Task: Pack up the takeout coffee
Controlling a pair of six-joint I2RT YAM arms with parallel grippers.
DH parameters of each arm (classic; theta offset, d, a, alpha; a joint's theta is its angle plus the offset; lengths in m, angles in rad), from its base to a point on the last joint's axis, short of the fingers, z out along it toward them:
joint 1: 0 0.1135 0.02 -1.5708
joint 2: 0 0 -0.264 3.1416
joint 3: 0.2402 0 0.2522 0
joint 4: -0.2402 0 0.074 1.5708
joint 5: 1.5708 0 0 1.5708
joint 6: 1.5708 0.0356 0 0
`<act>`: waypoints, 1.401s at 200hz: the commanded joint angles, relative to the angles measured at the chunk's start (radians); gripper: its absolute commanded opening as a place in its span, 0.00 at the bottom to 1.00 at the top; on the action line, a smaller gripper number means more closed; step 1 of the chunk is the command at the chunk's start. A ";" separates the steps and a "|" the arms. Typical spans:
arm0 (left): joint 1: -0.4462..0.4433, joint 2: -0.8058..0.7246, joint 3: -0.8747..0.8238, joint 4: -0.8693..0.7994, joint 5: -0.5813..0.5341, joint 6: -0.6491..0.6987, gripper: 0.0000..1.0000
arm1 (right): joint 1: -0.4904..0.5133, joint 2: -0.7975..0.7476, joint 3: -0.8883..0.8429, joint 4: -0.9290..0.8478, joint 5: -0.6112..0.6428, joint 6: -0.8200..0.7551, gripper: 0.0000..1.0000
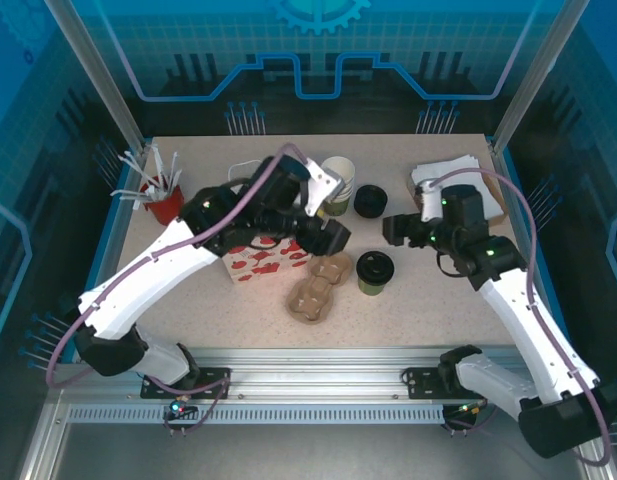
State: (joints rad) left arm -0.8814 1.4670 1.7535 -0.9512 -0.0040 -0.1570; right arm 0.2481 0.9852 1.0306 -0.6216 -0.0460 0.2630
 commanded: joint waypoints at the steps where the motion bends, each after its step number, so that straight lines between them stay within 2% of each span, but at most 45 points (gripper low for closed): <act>1: -0.015 -0.016 -0.117 -0.077 -0.051 -0.097 0.75 | -0.053 -0.023 0.050 -0.094 -0.048 0.016 0.89; 24: -0.039 -0.002 -0.222 -0.058 -0.018 -0.157 0.74 | -0.045 -0.028 0.062 -0.141 -0.056 0.001 0.89; 68: -0.056 0.081 -0.298 -0.023 -0.053 -0.186 0.73 | 0.018 -0.012 0.039 -0.153 -0.046 -0.011 0.89; 153: 0.011 0.269 -0.355 0.080 -0.052 -0.226 0.56 | 0.021 0.022 0.049 -0.156 -0.026 -0.042 0.90; 280: 0.047 0.415 -0.379 0.154 -0.072 -0.246 0.51 | 0.020 0.033 0.033 -0.139 -0.050 -0.045 0.90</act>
State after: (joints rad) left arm -0.8402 1.8568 1.3884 -0.8082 -0.0578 -0.3813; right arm 0.2577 1.0214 1.0622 -0.7589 -0.0837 0.2344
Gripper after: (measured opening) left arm 0.519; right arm 0.896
